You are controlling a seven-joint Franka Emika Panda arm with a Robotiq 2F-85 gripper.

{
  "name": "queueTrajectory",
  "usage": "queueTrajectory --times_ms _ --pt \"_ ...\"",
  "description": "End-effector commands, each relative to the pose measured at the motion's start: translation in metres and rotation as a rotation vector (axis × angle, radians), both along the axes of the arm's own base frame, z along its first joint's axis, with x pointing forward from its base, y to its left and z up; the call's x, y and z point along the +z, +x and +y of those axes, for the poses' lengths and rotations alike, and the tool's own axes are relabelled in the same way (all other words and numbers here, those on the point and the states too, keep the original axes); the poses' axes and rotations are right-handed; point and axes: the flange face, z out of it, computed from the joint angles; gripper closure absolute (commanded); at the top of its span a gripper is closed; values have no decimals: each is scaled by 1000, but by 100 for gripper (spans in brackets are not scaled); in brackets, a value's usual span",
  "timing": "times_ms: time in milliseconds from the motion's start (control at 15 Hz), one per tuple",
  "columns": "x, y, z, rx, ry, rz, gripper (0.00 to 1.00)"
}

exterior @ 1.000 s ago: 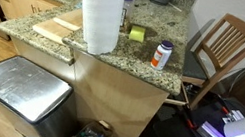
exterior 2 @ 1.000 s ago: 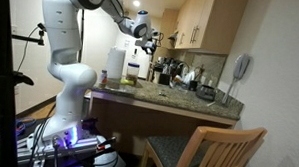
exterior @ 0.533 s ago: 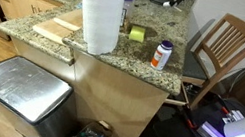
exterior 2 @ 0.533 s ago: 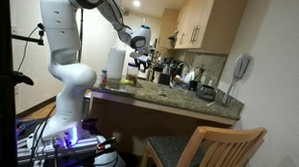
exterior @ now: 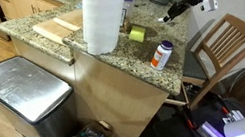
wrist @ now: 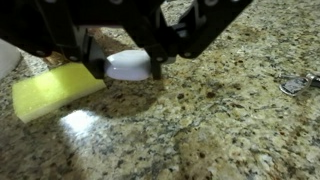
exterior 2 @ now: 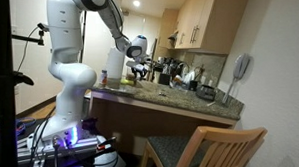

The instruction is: Move the white object from the top of the clear container and put it on the countertop

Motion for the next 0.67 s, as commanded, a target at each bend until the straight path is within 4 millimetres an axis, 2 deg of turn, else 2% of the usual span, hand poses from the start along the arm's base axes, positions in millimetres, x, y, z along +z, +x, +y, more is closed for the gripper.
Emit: queueTrajectory --times_ms 0,133,600 --pt "-24 4 18 -14 8 -29 81" --pt "-35 7 29 -42 18 -72 81" --pt "-69 16 34 -121 17 -111 81"
